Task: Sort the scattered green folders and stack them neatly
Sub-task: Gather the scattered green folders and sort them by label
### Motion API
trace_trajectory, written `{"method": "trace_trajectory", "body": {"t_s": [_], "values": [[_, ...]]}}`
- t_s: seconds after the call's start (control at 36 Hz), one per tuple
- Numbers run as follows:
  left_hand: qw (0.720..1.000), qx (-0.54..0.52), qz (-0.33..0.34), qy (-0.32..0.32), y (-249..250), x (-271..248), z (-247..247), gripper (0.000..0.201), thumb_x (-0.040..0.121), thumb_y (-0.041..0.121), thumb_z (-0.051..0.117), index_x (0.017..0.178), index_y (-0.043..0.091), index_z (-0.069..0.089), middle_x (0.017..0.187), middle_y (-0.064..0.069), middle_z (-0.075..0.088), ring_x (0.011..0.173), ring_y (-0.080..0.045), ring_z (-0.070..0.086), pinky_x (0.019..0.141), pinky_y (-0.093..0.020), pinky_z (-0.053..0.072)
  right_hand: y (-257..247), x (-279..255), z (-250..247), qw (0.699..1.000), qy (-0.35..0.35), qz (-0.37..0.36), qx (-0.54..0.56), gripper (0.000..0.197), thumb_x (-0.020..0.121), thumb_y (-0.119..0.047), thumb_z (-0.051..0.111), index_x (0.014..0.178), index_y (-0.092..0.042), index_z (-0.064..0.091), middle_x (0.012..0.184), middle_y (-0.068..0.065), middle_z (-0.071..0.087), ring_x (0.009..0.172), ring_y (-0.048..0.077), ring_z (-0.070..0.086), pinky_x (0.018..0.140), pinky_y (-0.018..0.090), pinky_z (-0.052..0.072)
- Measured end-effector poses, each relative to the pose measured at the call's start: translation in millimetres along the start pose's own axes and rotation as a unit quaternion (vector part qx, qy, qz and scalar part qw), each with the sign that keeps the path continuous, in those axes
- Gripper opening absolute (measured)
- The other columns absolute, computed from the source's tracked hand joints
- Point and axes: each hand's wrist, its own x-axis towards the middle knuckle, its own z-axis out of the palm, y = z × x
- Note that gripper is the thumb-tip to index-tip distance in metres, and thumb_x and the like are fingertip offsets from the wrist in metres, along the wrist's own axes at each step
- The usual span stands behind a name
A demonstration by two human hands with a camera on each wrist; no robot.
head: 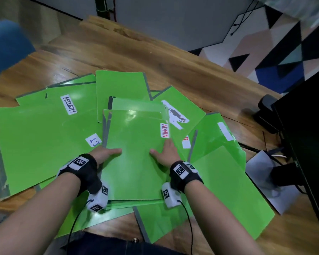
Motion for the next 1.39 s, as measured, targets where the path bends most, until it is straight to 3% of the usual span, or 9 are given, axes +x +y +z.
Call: {"method": "trace_trajectory", "body": {"t_s": [0.11,0.22,0.39,0.61,0.86,0.94,1.08,1.22,1.39], "values": [[0.998,0.059,0.012,0.012,1,-2,1,0.07,0.075,0.037,0.076,0.124,-0.004,0.046,0.092,-0.009,0.048,0.093,-0.029,0.052,0.093,-0.041,0.045,39,-23,-17,0.998,-0.029,-0.013,0.046,0.082,0.087,-0.054,0.053,0.15,-0.016,0.017,0.155,0.007,0.025,0.14,0.028,0.03,0.112,0.051,0.03],[0.995,0.098,0.013,0.016,5,-8,1,0.069,0.078,0.038,0.073,0.124,-0.004,0.045,0.096,-0.014,0.051,0.101,-0.033,0.056,0.091,-0.041,0.047,92,-40,-50,0.994,0.036,0.074,-0.07,0.089,0.077,-0.053,0.066,0.147,-0.018,0.023,0.151,0.01,0.031,0.137,0.028,0.034,0.11,0.054,0.031],[0.99,0.133,0.021,0.039,6,-13,1,0.075,0.076,0.044,0.073,0.128,-0.001,0.042,0.121,-0.02,0.055,0.11,-0.035,0.056,0.095,-0.044,0.048,158,-62,-70,0.958,0.014,0.267,-0.1,0.134,0.052,-0.071,0.075,0.152,-0.022,0.001,0.159,0.014,-0.006,0.145,0.039,0.001,0.11,0.063,0.019],[0.991,0.125,0.028,0.042,6,-17,5,0.07,0.078,0.04,0.072,0.128,-0.001,0.042,0.119,-0.021,0.055,0.109,-0.036,0.055,0.095,-0.047,0.048,167,-65,-37,0.956,0.02,0.293,-0.016,0.143,0.046,-0.082,0.067,0.149,-0.027,-0.016,0.156,0.006,-0.026,0.143,0.037,-0.02,0.107,0.07,0.013],[0.99,0.135,0.026,0.034,5,-19,3,0.071,0.078,0.04,0.072,0.127,-0.002,0.042,0.103,-0.015,0.052,0.099,-0.033,0.054,0.092,-0.043,0.047,141,-57,-33,0.945,0.054,0.323,-0.004,0.101,0.078,-0.081,0.026,0.152,-0.022,-0.011,0.156,0.006,-0.024,0.144,0.035,-0.018,0.105,0.073,0.005],[0.989,0.142,0.027,0.033,4,-18,2,0.073,0.078,0.041,0.072,0.129,0.0,0.041,0.111,-0.018,0.054,0.101,-0.033,0.054,0.095,-0.045,0.047,141,-50,-46,0.957,0.062,0.281,-0.025,0.089,0.084,-0.067,0.041,0.152,-0.025,0.002,0.16,0.004,-0.01,0.145,0.039,-0.003,0.109,0.067,0.014],[0.989,0.143,0.012,0.029,6,-19,0,0.074,0.077,0.045,0.072,0.127,-0.001,0.042,0.113,-0.022,0.056,0.093,-0.032,0.055,0.093,-0.045,0.049,134,-32,-74,0.971,-0.008,0.013,-0.238,0.081,0.077,-0.028,0.069,0.145,-0.035,0.025,0.154,-0.004,0.023,0.136,0.029,0.029,0.102,0.055,0.041],[0.989,0.143,0.013,0.038,8,-21,4,0.065,0.082,0.039,0.069,0.122,-0.005,0.044,0.094,-0.015,0.05,0.083,-0.026,0.048,0.08,-0.036,0.045,116,-19,-94,0.9,-0.079,-0.084,-0.421,0.103,0.054,-0.038,0.087,0.14,-0.032,0.031,0.135,-0.006,0.043,0.12,0.02,0.044,0.098,0.043,0.045],[0.992,0.125,0.005,0.035,10,-25,5,0.058,0.082,0.037,0.069,0.116,-0.004,0.044,0.075,-0.007,0.046,0.063,-0.019,0.045,0.061,-0.031,0.042,109,-14,-95,0.881,-0.111,-0.098,-0.45,0.098,0.058,-0.035,0.085,0.14,-0.021,0.033,0.132,-0.002,0.048,0.116,0.02,0.048,0.102,0.037,0.043]]}}
